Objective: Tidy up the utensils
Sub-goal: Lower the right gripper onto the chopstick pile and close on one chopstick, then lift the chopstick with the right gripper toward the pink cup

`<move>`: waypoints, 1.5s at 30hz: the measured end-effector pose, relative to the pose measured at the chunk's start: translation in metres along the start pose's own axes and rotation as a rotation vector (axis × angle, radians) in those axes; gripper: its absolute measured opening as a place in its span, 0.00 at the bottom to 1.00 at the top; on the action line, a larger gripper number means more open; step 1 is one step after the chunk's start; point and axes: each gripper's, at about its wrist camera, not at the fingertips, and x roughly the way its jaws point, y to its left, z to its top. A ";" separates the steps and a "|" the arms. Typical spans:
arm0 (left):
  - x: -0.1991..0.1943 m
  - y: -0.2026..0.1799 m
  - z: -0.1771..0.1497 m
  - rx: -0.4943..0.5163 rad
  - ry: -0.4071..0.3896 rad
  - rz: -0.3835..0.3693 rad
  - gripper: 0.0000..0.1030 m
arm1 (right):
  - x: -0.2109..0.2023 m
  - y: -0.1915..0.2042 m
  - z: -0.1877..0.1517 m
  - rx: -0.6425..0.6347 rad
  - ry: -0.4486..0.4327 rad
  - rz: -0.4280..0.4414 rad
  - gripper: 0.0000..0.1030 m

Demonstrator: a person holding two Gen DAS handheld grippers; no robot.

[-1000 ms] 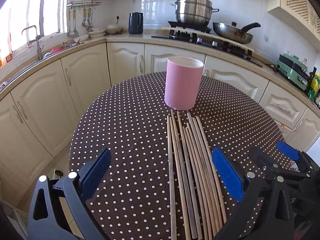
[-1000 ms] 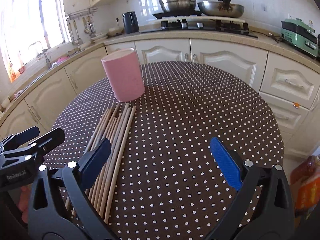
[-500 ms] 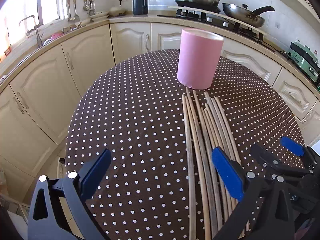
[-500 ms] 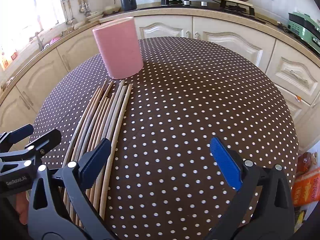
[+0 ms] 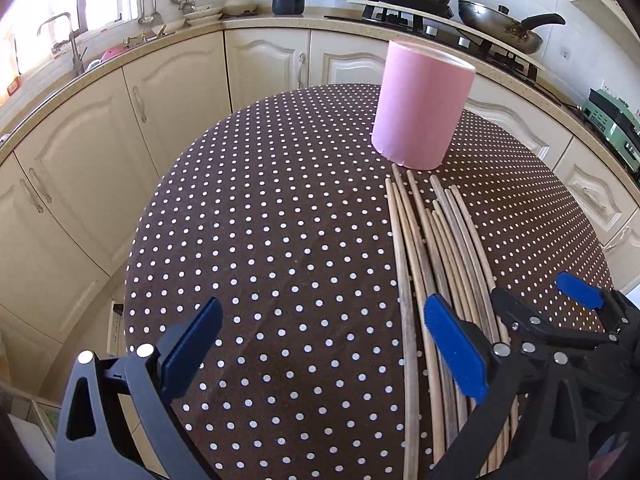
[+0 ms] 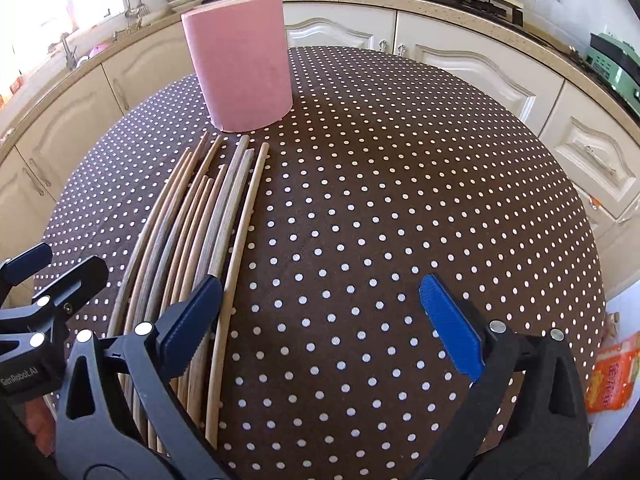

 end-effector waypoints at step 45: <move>0.025 0.002 0.022 -0.038 -0.052 0.038 0.06 | -0.014 -0.035 0.012 0.075 -0.055 0.146 0.07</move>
